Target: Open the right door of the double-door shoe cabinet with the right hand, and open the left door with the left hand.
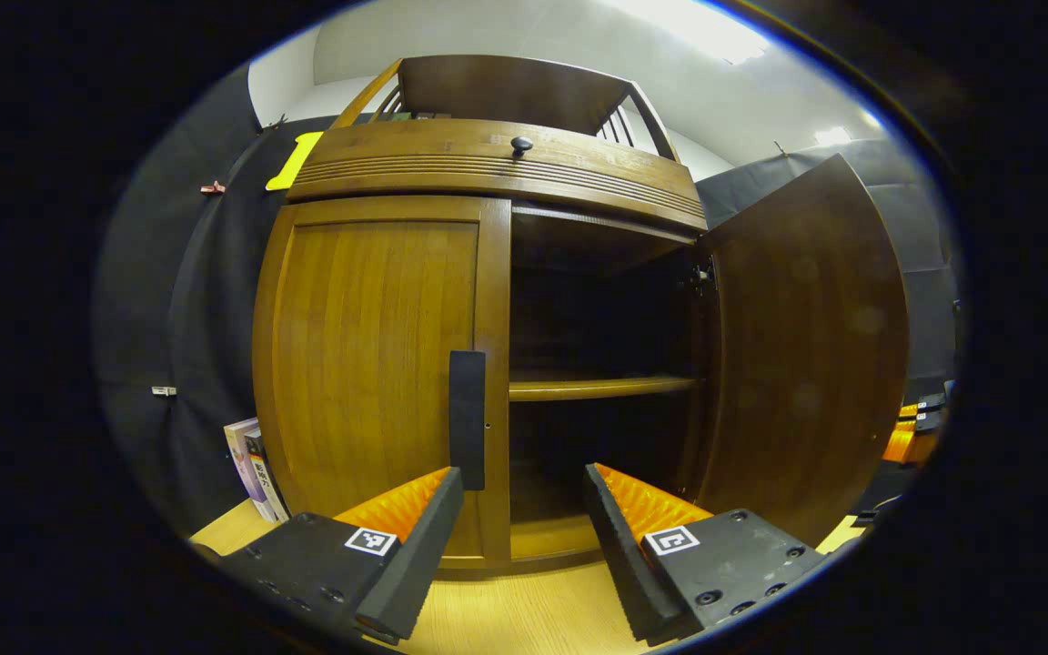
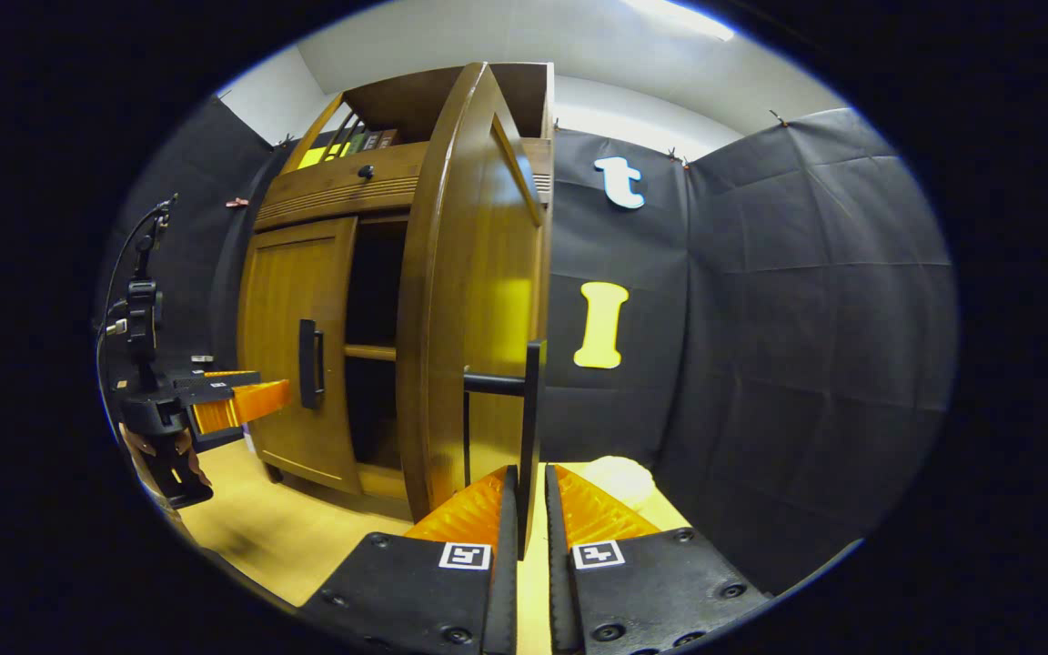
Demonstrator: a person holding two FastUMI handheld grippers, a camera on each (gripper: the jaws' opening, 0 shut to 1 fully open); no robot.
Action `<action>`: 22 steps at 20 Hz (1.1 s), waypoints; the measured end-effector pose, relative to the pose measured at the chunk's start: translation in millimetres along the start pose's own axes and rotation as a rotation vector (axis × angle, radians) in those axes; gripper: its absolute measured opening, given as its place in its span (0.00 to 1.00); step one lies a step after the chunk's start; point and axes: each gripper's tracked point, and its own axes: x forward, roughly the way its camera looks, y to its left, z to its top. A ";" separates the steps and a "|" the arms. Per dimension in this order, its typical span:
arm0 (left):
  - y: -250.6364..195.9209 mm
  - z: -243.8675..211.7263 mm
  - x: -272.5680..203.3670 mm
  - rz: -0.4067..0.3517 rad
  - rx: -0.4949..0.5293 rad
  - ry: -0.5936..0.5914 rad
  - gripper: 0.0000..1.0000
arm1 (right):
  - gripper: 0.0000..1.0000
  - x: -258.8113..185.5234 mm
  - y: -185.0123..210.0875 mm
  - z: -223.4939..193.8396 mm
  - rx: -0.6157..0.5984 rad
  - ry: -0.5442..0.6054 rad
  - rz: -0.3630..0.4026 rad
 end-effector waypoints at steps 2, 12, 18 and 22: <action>6.3 -1.4 6.1 0.021 0.010 0.001 0.81 | 0.18 -4.4 -7.2 -1.9 0.040 0.013 0.009; 43.8 4.4 43.1 0.152 0.085 -0.065 0.81 | 0.18 -27.1 -68.4 -7.4 0.026 -0.022 -0.134; 45.3 19.4 59.4 0.187 0.071 -0.146 0.81 | 0.44 -43.0 -64.1 -4.2 0.025 -0.058 -0.104; 53.1 20.5 70.0 0.223 0.101 -0.159 0.83 | 0.95 -55.4 -92.6 9.3 -0.022 -0.145 -0.191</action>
